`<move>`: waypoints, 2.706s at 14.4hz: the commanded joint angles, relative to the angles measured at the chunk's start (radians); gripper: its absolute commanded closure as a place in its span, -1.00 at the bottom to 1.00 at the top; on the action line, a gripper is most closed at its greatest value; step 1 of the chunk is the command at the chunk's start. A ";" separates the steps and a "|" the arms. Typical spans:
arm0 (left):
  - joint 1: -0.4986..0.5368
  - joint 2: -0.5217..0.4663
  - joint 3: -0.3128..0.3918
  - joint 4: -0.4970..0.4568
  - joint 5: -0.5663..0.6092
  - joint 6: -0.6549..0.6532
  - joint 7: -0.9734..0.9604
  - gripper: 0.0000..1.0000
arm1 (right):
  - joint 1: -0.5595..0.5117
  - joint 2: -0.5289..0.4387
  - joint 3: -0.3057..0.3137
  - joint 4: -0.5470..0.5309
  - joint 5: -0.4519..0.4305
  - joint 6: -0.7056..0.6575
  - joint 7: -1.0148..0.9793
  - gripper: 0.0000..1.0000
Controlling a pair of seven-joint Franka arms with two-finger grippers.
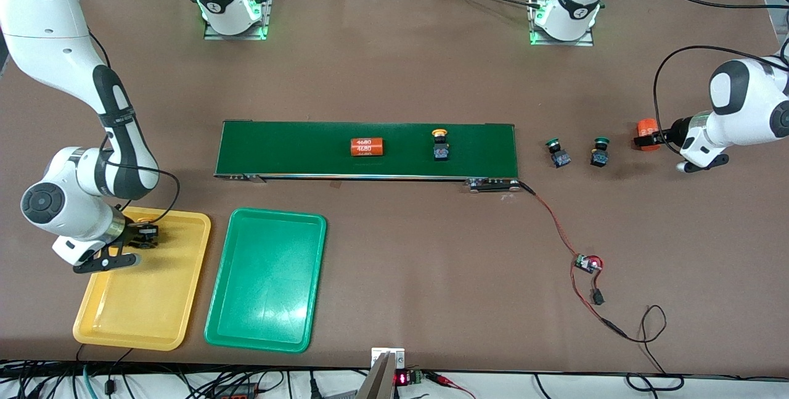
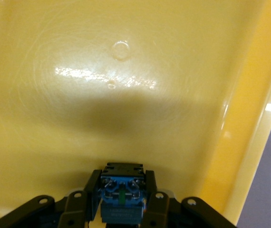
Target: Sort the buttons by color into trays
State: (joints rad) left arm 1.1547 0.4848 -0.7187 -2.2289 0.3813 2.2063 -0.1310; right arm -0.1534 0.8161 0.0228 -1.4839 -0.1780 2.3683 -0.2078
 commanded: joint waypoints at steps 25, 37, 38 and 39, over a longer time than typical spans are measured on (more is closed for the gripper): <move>-0.329 0.027 -0.343 0.409 0.030 -0.623 0.206 0.89 | 0.327 -0.555 0.023 -0.357 0.129 -0.303 0.455 -1.00; -0.696 0.129 -0.351 0.411 0.063 -0.459 0.636 0.99 | 0.503 -0.497 0.025 -0.338 0.172 -0.195 0.605 -1.00; -0.725 0.133 -0.351 0.405 0.118 -0.452 0.637 0.99 | 0.517 -0.485 0.025 -0.335 0.170 -0.193 0.628 -1.00; -0.759 0.144 -0.349 0.407 0.157 -0.451 0.637 0.99 | 0.535 -0.480 0.025 -0.334 0.172 -0.192 0.636 -1.00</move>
State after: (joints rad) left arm 0.4478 0.6214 -1.0751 -1.8398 0.4642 1.7565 0.4697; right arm 0.3489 0.3248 0.0542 -1.8250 -0.0193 2.1695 0.3905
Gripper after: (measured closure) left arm 0.498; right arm 0.000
